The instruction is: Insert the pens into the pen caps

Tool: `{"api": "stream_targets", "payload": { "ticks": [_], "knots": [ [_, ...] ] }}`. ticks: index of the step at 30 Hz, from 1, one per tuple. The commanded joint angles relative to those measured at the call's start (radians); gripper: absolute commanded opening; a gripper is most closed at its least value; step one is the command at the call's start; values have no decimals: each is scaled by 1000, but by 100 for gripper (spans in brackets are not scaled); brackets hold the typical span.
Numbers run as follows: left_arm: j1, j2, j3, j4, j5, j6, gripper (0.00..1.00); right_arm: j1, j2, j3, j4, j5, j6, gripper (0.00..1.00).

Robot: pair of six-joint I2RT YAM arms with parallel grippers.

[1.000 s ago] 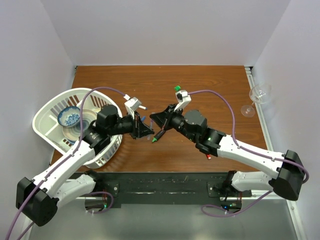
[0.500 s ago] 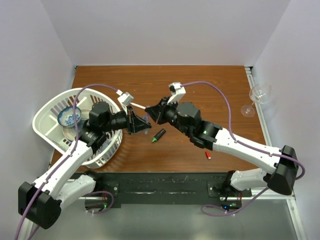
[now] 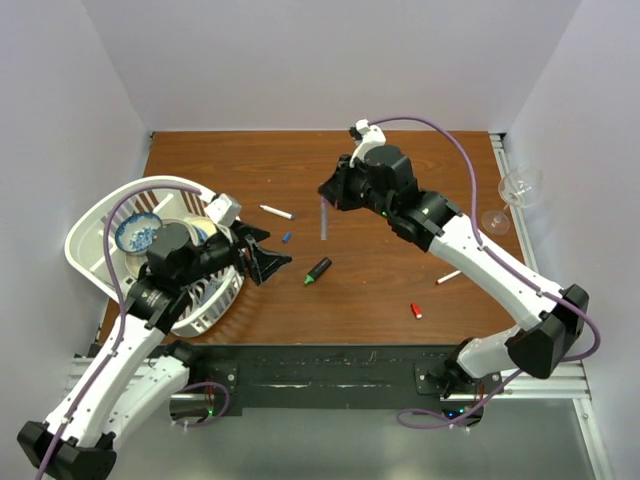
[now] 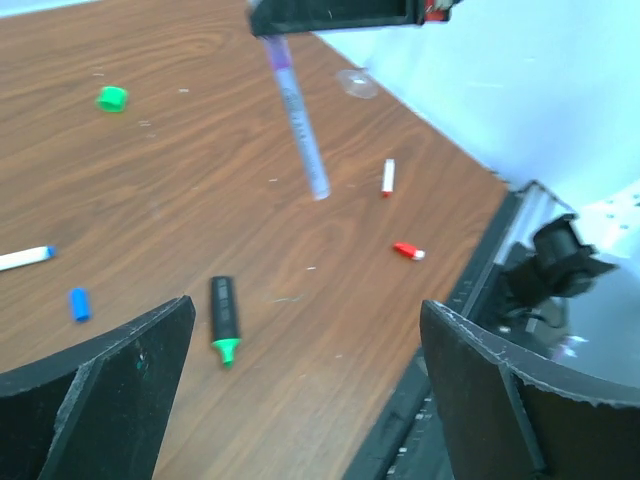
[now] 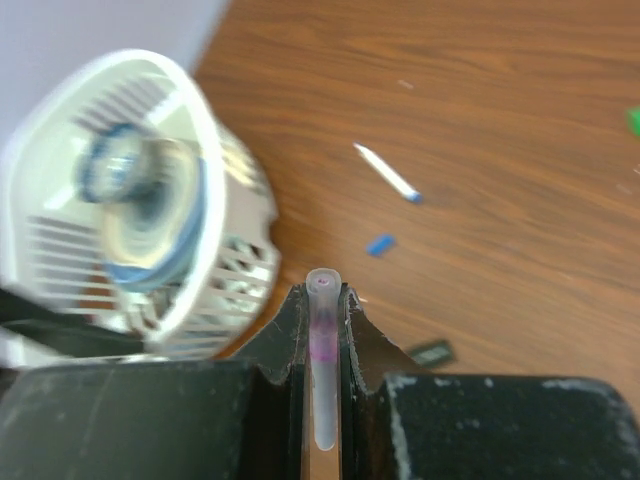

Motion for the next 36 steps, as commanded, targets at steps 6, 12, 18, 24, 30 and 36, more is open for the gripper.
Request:
{"api": "stream_targets", "payload": {
  "ticks": [6, 12, 18, 24, 30, 36],
  "knots": [
    [0, -60, -24, -57, -189, 111, 100, -196, 179, -28, -223, 74, -128, 0],
    [-2, -152, -48, -46, -243, 113, 100, -283, 374, 39, -323, 170, -162, 0],
    [-8, -166, -45, -52, -278, 119, 100, -339, 465, 26, -292, 176, -143, 6],
    [-8, -184, -48, -58, -287, 121, 100, -359, 561, 66, -288, 196, -145, 15],
    [-8, -200, -48, -63, -314, 121, 100, -369, 604, 65, -269, 197, -125, 21],
    [-8, -200, -50, -66, -314, 121, 100, -375, 646, 54, -256, 199, -117, 31]
  ]
}}
